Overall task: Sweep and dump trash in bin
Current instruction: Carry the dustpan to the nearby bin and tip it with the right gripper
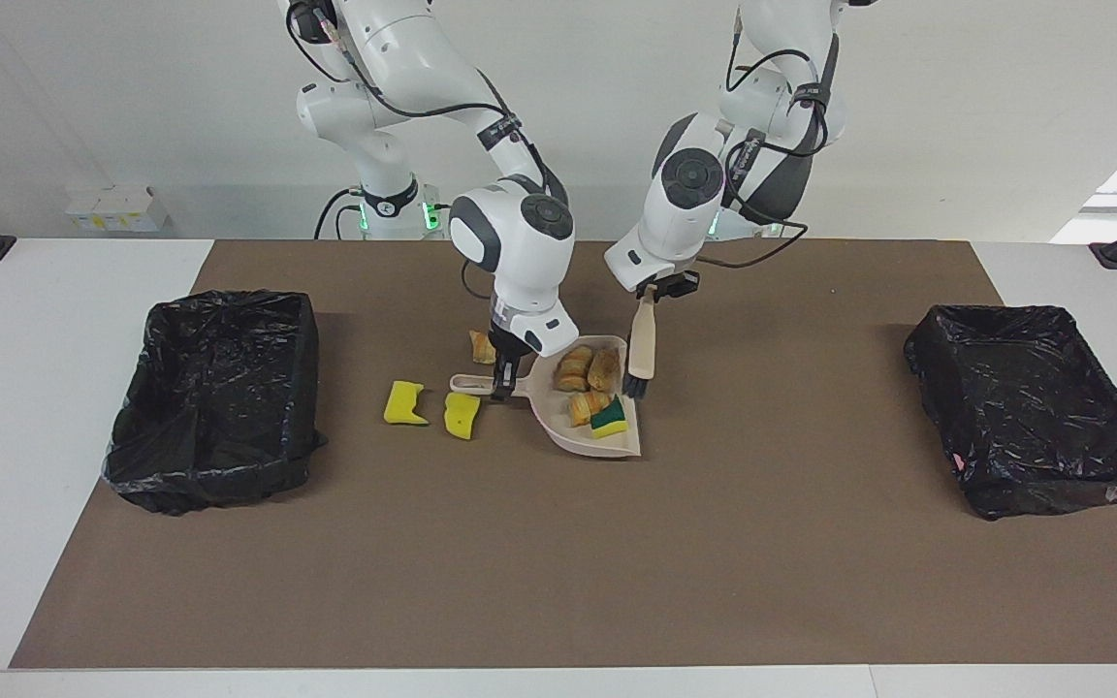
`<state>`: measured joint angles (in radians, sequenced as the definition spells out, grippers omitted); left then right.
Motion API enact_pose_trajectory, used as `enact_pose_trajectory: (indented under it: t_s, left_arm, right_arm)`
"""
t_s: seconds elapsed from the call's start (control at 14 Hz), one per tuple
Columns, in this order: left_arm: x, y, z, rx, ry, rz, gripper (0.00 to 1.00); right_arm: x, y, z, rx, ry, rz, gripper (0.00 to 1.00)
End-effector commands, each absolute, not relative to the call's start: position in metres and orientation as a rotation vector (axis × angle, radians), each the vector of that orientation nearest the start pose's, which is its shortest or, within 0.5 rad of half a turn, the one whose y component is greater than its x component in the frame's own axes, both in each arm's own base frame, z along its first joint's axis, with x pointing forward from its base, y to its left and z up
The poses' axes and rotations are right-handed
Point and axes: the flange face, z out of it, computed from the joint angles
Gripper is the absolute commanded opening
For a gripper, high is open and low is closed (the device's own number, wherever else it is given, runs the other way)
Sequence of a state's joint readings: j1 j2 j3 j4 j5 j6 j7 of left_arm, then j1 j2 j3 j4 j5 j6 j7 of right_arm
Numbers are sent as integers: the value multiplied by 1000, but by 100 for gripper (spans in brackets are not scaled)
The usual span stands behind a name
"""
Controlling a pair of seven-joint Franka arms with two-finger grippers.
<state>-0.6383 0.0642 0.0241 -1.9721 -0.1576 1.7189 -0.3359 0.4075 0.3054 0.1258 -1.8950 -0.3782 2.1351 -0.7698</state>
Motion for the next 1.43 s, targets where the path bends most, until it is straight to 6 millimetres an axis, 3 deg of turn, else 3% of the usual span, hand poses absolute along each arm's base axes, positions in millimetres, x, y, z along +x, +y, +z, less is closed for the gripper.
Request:
enact_pose_trajectory:
  t_s: [0.0, 0.29, 0.43, 0.79, 0.93, 1.15, 1.29, 1.36]
  left_arm:
    - [391, -306, 421, -2972, 164, 642, 0]
    - [314, -311, 401, -2931, 143, 640, 0]
    - [295, -312, 390, -2925, 95, 724, 0]
    - [258, -334, 356, -2999, -37, 775, 0]
    - [247, -339, 351, -2998, -18, 781, 0]
    - [234, -342, 336, -2980, -53, 849, 0]
    - [229, -345, 337, -2991, -32, 833, 0]
    - [224, -348, 337, -2992, -7, 823, 0]
  right_arm:
    - [546, 272, 375, -2488, -2312, 174, 0]
    - [559, 222, 420, -2506, -2275, 210, 0]
    - [576, 186, 441, -2485, -2285, 247, 0]
    - [604, 70, 475, -2439, -2322, 250, 0]
    - [609, 14, 483, -2424, -2329, 270, 0]
    - [607, -73, 494, -2436, -2321, 318, 0]
    - [600, -120, 498, -2451, -2333, 409, 0]
    - [598, -132, 502, -2453, -2397, 531, 0]
